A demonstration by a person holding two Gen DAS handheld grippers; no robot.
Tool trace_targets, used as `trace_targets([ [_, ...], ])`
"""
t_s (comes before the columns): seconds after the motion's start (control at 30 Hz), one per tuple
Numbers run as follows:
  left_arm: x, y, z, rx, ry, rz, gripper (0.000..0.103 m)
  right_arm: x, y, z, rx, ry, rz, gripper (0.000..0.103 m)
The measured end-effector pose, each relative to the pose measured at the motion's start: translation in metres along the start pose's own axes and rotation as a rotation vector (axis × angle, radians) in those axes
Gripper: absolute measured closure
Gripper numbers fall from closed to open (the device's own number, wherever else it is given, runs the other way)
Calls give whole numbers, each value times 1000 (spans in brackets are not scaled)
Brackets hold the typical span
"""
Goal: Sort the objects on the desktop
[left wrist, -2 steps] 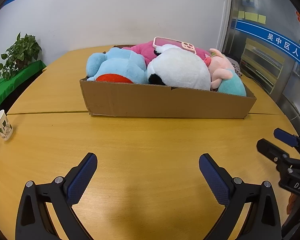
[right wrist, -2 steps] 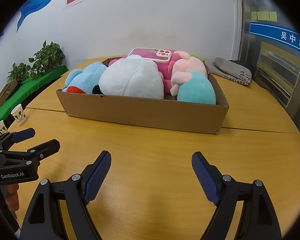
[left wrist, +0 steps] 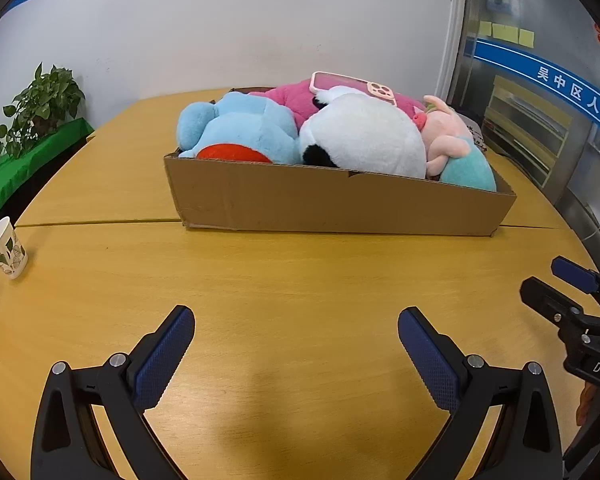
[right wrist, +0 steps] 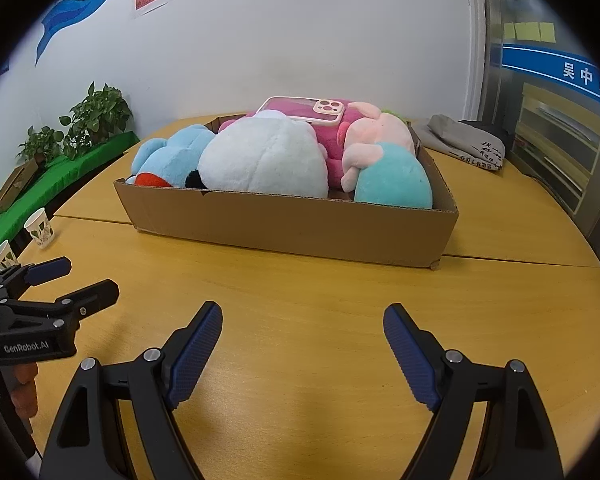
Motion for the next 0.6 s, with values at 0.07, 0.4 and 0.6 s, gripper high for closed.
trace_targets([
  [0.07,-5,10,4,2,0,9,0,3,-20,4,11,11,-14,20],
  [0.4,-41,76,16,-46,14,45,0,20,-122,24,69,68,-81,20],
  [0.6,-76,127,17,-102,39,81,0,18,-188,42,104,165,-115,20],
])
Point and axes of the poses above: each gripper's, at about its wrist camera, not at the fingertips, and x roughly against the way its jaws point, y to its left, z to its underside, the point moved 1 cm from there along -x, roughly the way its jaws point, and after that the axes turned 13 degrees about -z, right-handed, at the moved point
